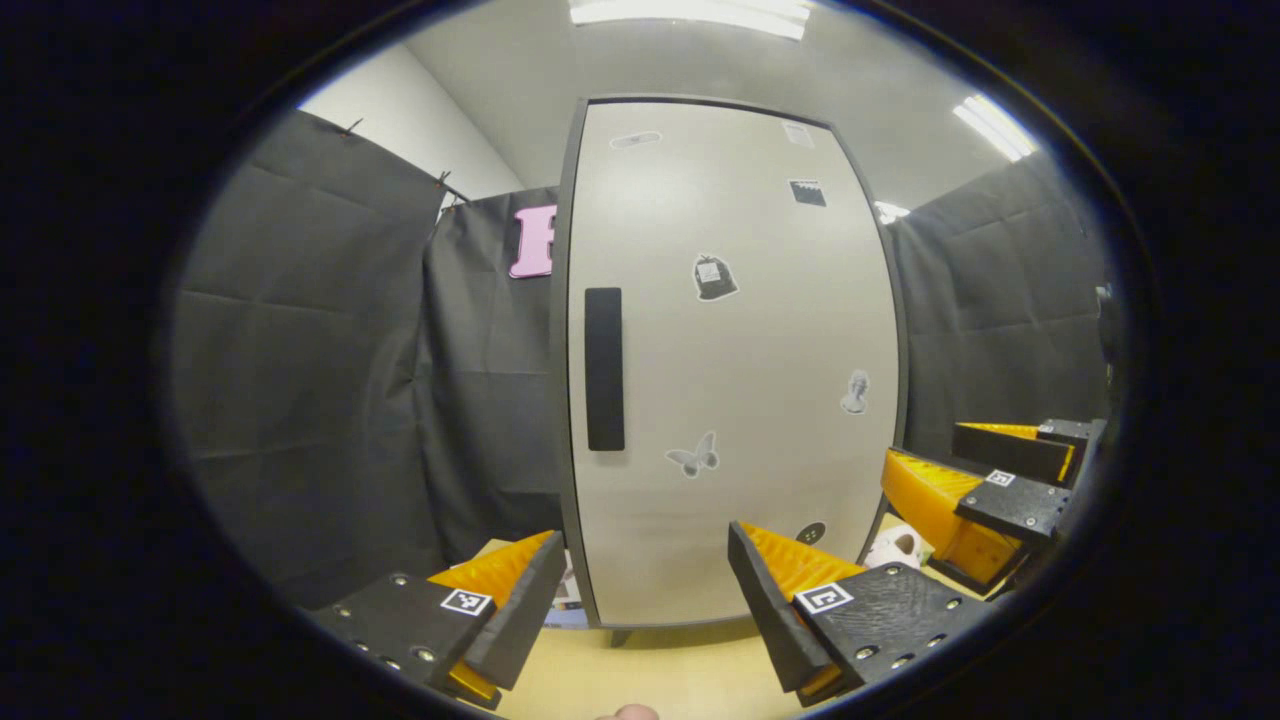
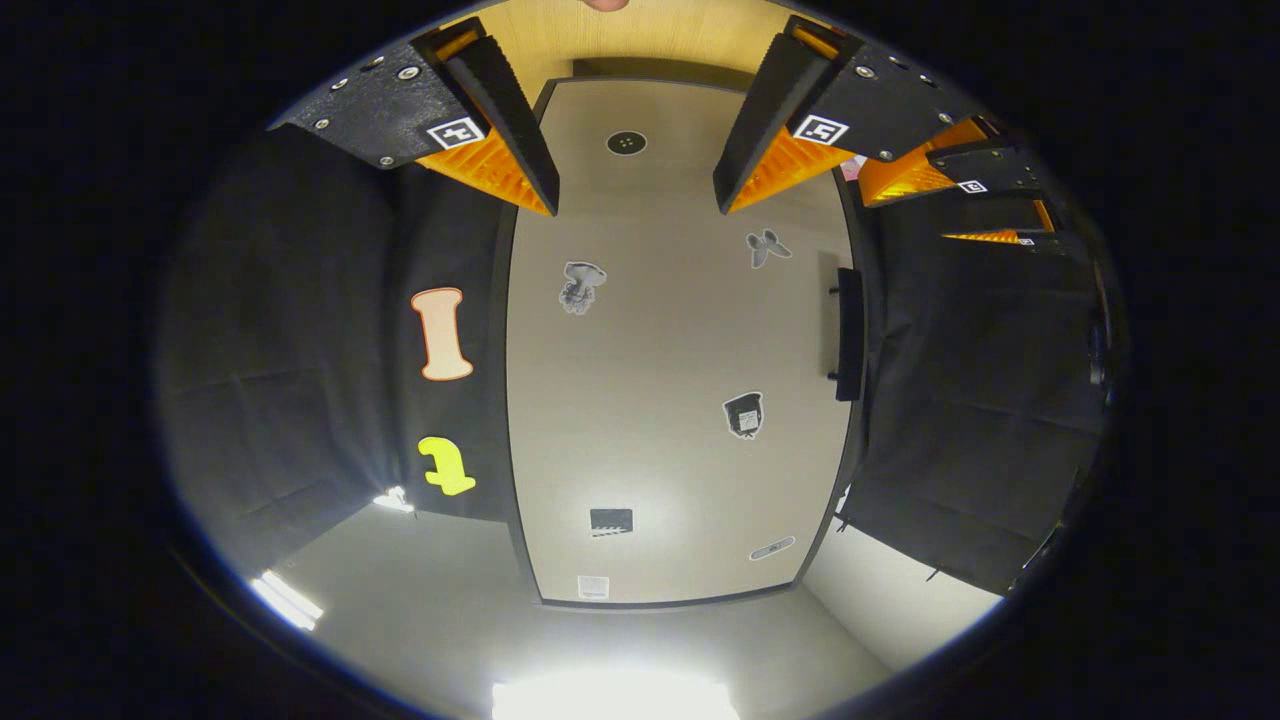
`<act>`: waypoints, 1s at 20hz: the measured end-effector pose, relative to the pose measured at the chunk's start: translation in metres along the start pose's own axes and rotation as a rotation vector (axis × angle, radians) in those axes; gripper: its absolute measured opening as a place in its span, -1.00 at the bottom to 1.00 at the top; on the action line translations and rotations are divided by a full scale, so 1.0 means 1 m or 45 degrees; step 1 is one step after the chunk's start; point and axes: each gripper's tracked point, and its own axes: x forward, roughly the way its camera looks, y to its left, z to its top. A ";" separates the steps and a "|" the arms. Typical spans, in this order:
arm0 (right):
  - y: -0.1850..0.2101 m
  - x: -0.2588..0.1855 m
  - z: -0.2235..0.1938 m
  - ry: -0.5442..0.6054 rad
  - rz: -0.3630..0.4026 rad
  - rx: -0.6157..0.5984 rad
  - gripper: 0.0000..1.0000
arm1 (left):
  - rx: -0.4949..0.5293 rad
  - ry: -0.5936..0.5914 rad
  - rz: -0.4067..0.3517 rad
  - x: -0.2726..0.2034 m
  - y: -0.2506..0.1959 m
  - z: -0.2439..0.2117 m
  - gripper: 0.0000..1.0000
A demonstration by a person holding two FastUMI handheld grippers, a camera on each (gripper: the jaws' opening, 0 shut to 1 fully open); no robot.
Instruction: Open the cabinet door with the right hand, grasp the bottle in the cabinet with the left hand and place it on the coaster, then close the cabinet door with the right hand.
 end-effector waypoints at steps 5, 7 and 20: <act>0.011 0.021 0.013 -0.017 0.048 0.012 0.92 | 0.021 0.021 -0.006 -0.026 0.011 -0.019 0.93; 0.021 0.030 0.022 -0.037 0.070 0.012 0.92 | 0.014 0.020 -0.010 -0.041 0.017 -0.028 0.93; 0.146 0.078 0.064 -0.139 0.296 -0.039 0.90 | 0.126 0.032 0.076 -0.161 0.050 -0.067 0.87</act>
